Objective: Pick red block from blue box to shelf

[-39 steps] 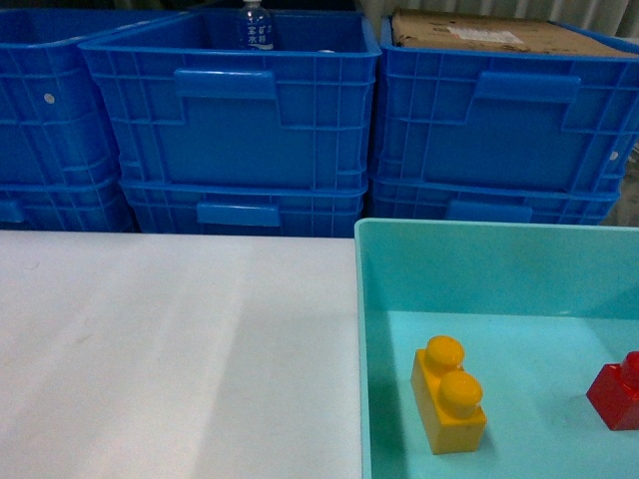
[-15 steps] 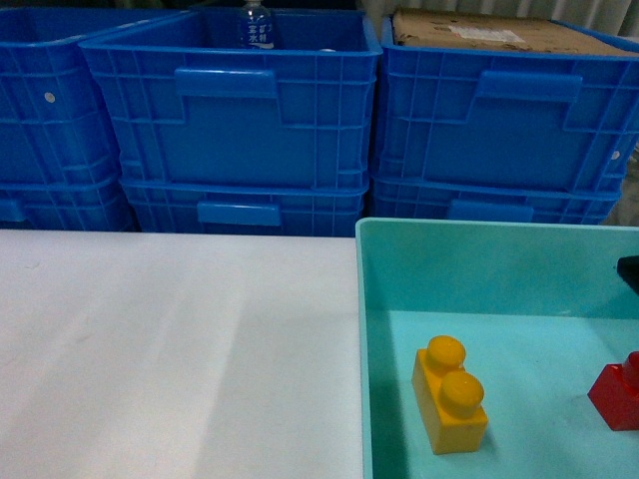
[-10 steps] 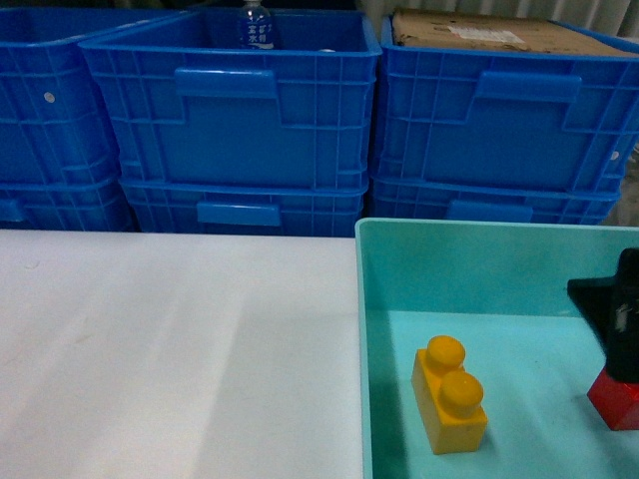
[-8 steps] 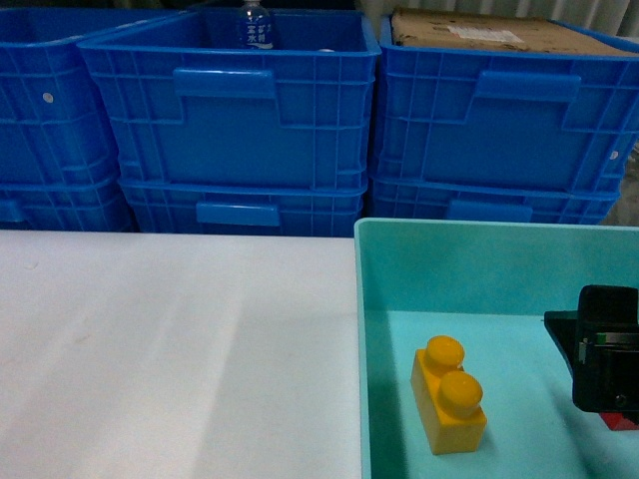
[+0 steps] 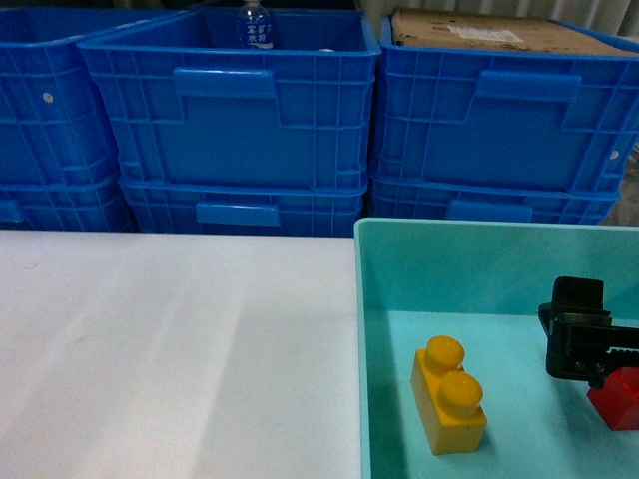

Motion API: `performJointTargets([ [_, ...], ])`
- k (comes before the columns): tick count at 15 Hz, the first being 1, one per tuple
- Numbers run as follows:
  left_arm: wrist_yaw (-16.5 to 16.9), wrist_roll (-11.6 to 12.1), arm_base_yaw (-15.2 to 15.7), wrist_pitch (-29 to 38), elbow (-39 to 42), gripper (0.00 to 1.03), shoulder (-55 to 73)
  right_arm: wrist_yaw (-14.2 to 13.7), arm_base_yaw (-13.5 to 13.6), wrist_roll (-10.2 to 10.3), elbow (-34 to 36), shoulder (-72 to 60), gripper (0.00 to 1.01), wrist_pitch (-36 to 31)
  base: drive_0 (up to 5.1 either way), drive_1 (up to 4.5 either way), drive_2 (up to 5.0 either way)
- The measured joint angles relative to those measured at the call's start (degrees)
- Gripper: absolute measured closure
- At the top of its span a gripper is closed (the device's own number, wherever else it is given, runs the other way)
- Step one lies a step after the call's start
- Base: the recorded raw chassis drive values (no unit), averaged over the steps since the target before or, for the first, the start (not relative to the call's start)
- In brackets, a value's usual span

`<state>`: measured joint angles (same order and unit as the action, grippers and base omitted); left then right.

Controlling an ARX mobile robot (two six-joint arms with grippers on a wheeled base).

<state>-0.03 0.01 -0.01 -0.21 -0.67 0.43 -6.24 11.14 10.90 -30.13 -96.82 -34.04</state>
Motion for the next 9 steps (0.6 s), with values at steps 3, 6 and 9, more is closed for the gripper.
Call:
performJointTargets([
  [3, 0.0, 0.0, 0.0, 0.0, 0.0, 0.05, 0.0, -0.1, -1.1, -0.4, 1.0, -2.6, 0.03, -2.6, 0.0, 0.00, 0.0],
  [6, 0.0, 0.0, 0.0, 0.0, 0.0, 0.05, 0.0, -0.3, -1.8, -1.1, 1.2, -3.6, 0.03, -3.6, 0.0, 0.00, 0.0],
  [9, 0.0, 0.0, 0.0, 0.0, 0.0, 0.05, 0.0, -1.2, -1.2, -1.1, 1.0, -5.1, 0.03, -2.6, 0.0, 0.00, 0.0],
])
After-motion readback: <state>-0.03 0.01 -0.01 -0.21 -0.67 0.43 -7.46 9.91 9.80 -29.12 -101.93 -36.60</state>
